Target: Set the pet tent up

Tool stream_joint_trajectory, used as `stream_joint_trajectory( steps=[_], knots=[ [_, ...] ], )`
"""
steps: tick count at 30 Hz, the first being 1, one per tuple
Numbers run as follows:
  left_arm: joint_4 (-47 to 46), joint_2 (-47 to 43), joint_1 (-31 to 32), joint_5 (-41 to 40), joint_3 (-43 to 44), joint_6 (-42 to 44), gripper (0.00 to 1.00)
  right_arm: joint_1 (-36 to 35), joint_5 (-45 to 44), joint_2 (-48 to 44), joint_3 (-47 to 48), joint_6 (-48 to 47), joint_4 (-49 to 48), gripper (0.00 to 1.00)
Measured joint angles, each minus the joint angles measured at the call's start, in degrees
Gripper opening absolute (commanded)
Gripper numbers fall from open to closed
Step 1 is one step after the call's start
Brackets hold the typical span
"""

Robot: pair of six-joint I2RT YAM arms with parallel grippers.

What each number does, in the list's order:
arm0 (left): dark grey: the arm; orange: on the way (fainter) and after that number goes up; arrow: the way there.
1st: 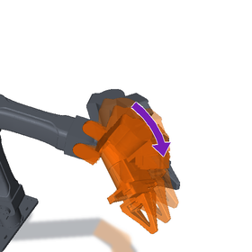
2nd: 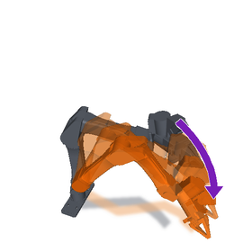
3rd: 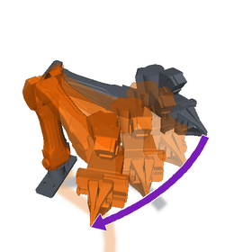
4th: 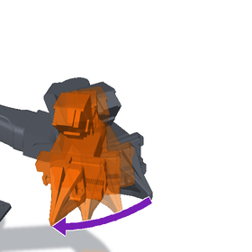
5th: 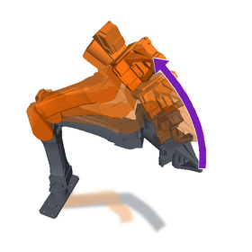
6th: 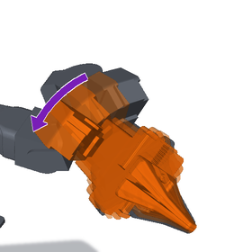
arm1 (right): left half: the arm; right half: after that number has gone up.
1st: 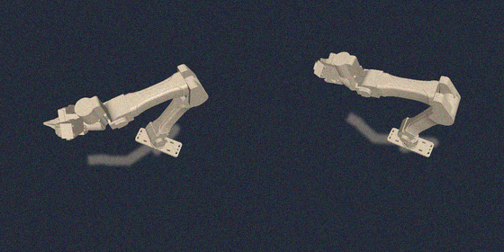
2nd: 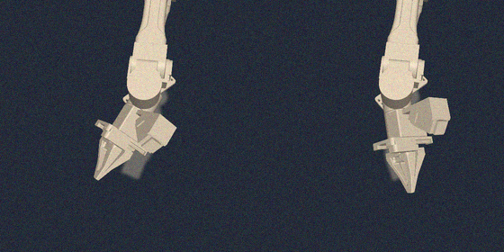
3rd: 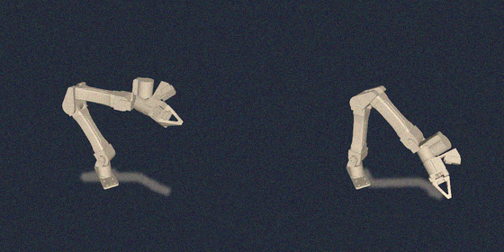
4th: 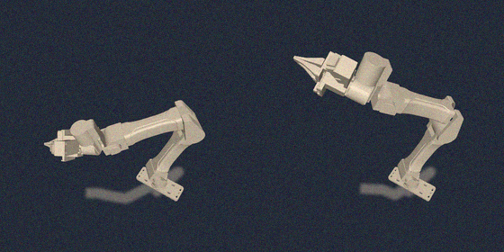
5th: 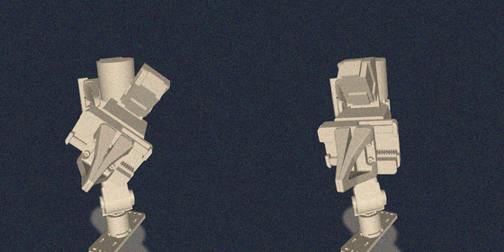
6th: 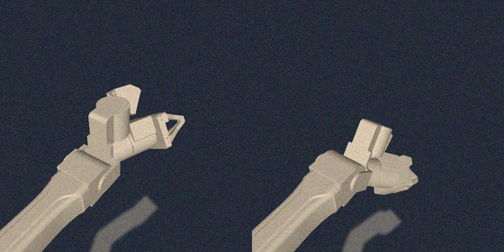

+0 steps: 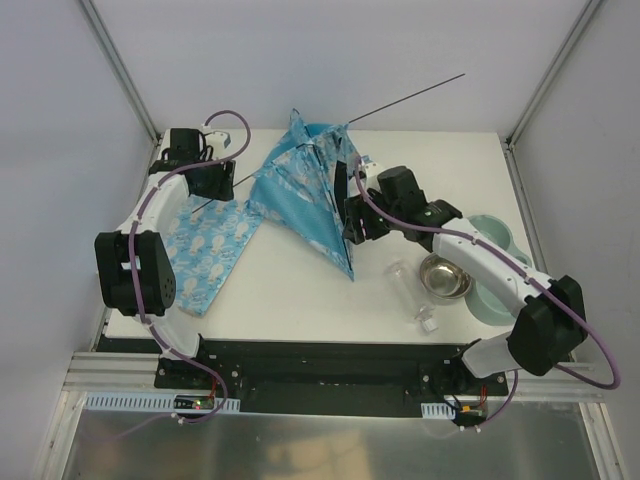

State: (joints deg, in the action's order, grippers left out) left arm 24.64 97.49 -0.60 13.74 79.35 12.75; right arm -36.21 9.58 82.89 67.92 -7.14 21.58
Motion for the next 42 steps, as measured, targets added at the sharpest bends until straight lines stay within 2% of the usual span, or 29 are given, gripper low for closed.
stream_joint_trajectory(
  steps=[2, 7, 10, 11, 18, 25, 31, 34, 42],
  knots=[
    [-0.11, 0.0, 0.0, 1.31, 0.0, -0.52, 0.39, 0.22, -0.22, -0.94, 0.39, 1.01, -0.04, 0.66],
    [-0.11, 0.48, 0.0, 6.14, -0.02, -3.13, 0.19, 0.5, -0.22, -2.27, 2.91, 3.61, -0.46, 0.66],
    [-0.09, 0.59, 0.13, 9.86, -1.11, -4.37, 0.02, 0.57, -0.15, -2.86, 4.13, 4.87, -1.55, 0.67],
    [-0.09, 0.57, 0.22, 10.49, -1.55, -4.7, 0.0, 0.57, -0.15, -3.15, 4.37, 5.22, -2.03, 0.67],
    [-0.24, -2.08, 1.42, 11.74, -6.67, -8.13, 0.0, 0.9, -0.17, -4.35, 4.72, 9.2, -4.37, 0.67],
    [0.98, -10.05, 6.43, 4.68, -8.61, -10.56, 0.0, 1.25, -1.29, -5.14, 4.28, 13.86, -6.73, 0.67],
    [1.7, -17.75, 10.08, -1.51, -8.37, -10.73, 0.0, 1.62, -1.22, -9.57, 2.12, 17.46, -9.51, 0.67],
    [2.86, -20.02, 11.28, -4.2, -7.37, -10.64, 0.0, 1.62, -0.85, -13.18, 0.26, 18.53, -11.06, 0.7],
    [8.39, -22.03, 14.93, -8.98, -6.73, -9.55, 0.0, 1.51, 1.9, -22.88, -7.93, 20.48, -11.39, 0.86]
  ],
)
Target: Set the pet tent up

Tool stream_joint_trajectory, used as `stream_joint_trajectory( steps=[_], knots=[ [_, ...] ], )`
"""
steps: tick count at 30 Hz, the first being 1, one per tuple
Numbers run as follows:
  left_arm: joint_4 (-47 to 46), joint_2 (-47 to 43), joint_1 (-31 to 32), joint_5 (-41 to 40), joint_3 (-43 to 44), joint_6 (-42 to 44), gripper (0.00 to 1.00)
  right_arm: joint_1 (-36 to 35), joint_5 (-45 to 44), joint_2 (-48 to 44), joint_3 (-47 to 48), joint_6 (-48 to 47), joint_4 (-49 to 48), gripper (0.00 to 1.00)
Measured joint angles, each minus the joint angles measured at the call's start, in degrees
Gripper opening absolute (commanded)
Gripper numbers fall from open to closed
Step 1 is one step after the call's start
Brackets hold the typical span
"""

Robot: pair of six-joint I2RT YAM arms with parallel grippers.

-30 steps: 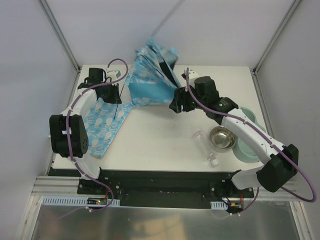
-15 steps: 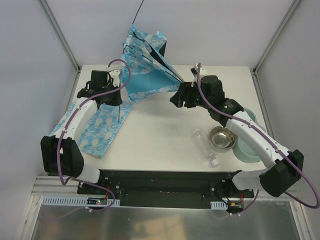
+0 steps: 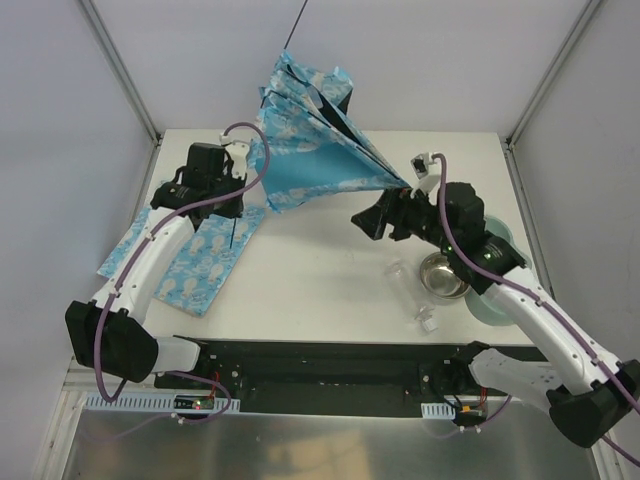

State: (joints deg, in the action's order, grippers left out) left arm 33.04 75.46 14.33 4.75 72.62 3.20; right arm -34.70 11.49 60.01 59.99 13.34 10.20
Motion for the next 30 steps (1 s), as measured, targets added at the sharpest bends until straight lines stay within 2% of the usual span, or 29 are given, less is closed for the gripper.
stream_joint_trajectory(
  steps=[8, 13, 18, 24, 30],
  knots=[
    [2.45, 0.74, 4.72, -2.54, -0.39, 0.76, 0.0, -0.04, 0.96, -11.28, -0.59, 0.17, 6.38, 0.88],
    [2.58, 3.91, 9.01, -4.76, -0.39, 0.7, 0.0, -0.04, 1.03, -13.38, -0.07, 2.97, 6.69, 0.84],
    [2.8, 8.52, 12.11, -5.44, 0.0, -1.31, 0.0, -0.9, 0.57, -10.43, -1.73, 7.41, 2.34, 0.83],
    [2.93, 10.95, 15.02, -4.98, 0.15, -3.65, 0.0, -5.55, -4.94, -3.08, -5.73, 10.84, -0.92, 0.82],
    [2.86, 10.23, 16.06, 0.39, -0.79, -4.2, 0.0, -8.24, -9.01, 1.75, -6.03, 13.64, -3.19, 0.82]
  ],
)
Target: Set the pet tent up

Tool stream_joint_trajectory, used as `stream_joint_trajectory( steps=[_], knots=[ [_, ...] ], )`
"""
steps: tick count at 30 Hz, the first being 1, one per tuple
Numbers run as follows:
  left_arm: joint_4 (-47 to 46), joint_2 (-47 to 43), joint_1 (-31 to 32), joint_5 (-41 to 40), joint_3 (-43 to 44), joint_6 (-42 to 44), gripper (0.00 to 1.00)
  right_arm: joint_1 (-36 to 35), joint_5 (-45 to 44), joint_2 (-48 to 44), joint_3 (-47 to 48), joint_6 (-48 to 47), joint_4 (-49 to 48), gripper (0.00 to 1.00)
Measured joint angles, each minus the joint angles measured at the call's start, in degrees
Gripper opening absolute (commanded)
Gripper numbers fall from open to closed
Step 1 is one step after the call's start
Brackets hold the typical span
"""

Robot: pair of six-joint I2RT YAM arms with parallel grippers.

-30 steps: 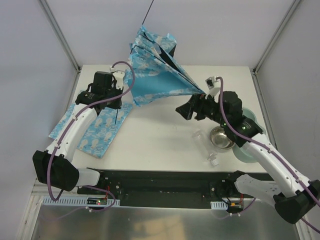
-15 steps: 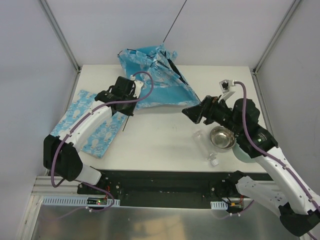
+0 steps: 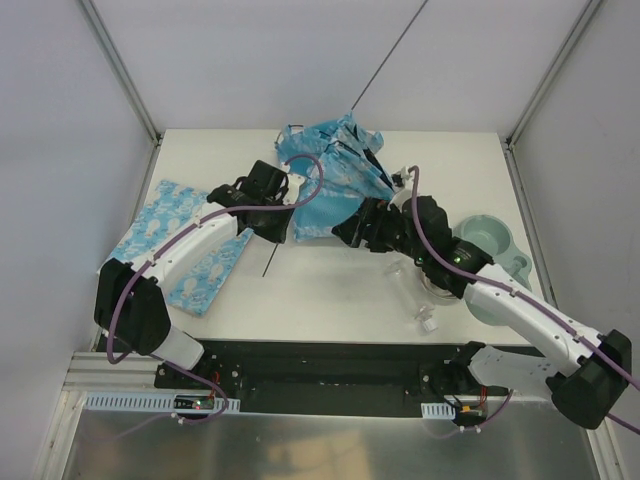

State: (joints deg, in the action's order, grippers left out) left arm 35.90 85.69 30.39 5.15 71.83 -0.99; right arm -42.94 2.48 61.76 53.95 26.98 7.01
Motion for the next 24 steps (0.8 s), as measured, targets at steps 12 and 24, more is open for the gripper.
stream_joint_trajectory(
  steps=[12, 24],
  knots=[
    [-1.51, -0.37, 0.04, 5.68, -0.15, -2.29, 0.63, -3.69, -1.14, 5.55, 0.02, 0.94, -1.38, 0.82],
    [-4.55, -14.6, 0.04, -2.73, -1.33, -4.33, 0.67, -8.72, -4.24, 14.84, 0.15, 1.51, -3.19, 0.81]
  ],
)
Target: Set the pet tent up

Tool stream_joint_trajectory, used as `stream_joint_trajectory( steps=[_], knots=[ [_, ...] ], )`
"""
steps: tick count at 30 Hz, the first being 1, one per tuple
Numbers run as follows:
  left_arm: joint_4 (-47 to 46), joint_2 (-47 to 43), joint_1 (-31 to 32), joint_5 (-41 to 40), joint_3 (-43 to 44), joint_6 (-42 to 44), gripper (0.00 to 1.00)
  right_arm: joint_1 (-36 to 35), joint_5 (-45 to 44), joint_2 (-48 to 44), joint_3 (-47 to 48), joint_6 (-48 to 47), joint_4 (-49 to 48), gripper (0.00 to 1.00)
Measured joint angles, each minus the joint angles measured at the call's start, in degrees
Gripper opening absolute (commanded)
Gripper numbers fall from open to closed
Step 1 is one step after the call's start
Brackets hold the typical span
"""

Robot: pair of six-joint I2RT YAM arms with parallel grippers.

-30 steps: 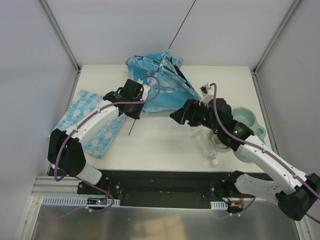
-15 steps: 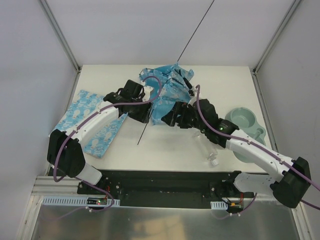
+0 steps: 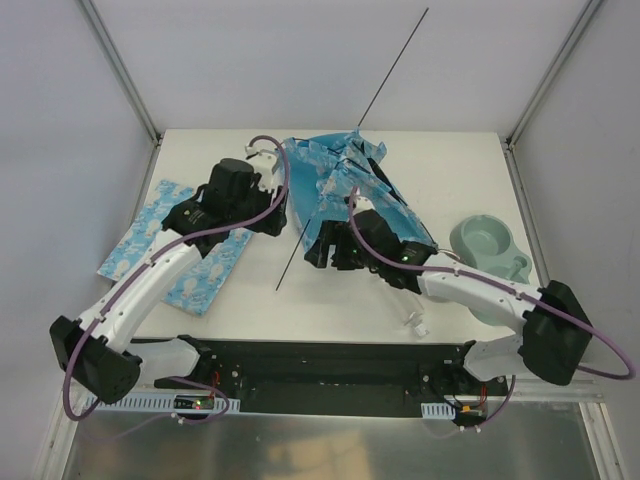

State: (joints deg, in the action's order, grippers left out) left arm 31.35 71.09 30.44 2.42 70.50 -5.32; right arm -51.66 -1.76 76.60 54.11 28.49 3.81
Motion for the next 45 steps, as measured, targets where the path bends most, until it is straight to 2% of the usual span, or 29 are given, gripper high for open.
stream_joint_trajectory(
  steps=[7, 13, 17, 20, 28, 36, 41, 43, 45],
  knots=[
    [-1.36, -8.66, 0.0, -7.32, -3.43, -3.52, 0.68, -6.69, -4.52, 9.53, 0.13, 1.57, -7.85, 0.77],
    [-2.67, -14.36, 0.0, -9.44, -7.85, -6.4, 0.69, -10.73, -10.08, 17.79, 0.2, 4.33, -18.51, 0.7],
    [-2.86, -17.22, 0.0, -11.02, -11.37, -8.46, 0.69, -11.52, -13.03, 23.76, 1.7, 5.64, -21.2, 0.61],
    [-2.86, -19.3, 0.0, -12.41, -13.81, -9.7, 0.71, -11.78, -15.3, 26.91, 3.5, 6.4, -21.68, 0.46],
    [-2.38, -25.81, 0.0, -13.53, -17.0, -11.85, 0.72, -12.31, -19.45, 27.91, 5.81, 7.41, -23.15, 0.35],
    [-1.68, -26.21, 0.0, -13.53, -17.03, -11.91, 0.73, -12.39, -21.05, 29.18, 6.45, 8.22, -23.41, 0.32],
    [-1.42, -26.21, 0.0, -13.49, -17.03, -11.96, 0.73, -12.39, -21.92, 30.91, 7.56, 8.83, -23.34, 0.06],
    [-1.4, -26.23, 0.0, -13.49, -17.05, -11.98, 0.73, -12.39, -21.97, 31.17, 7.67, 9.49, -23.26, 0.0],
    [-1.38, -26.25, 0.0, -13.49, -17.07, -12.02, 0.73, -12.39, -21.81, 31.19, 7.67, 10.36, -23.17, 0.0]
  ],
)
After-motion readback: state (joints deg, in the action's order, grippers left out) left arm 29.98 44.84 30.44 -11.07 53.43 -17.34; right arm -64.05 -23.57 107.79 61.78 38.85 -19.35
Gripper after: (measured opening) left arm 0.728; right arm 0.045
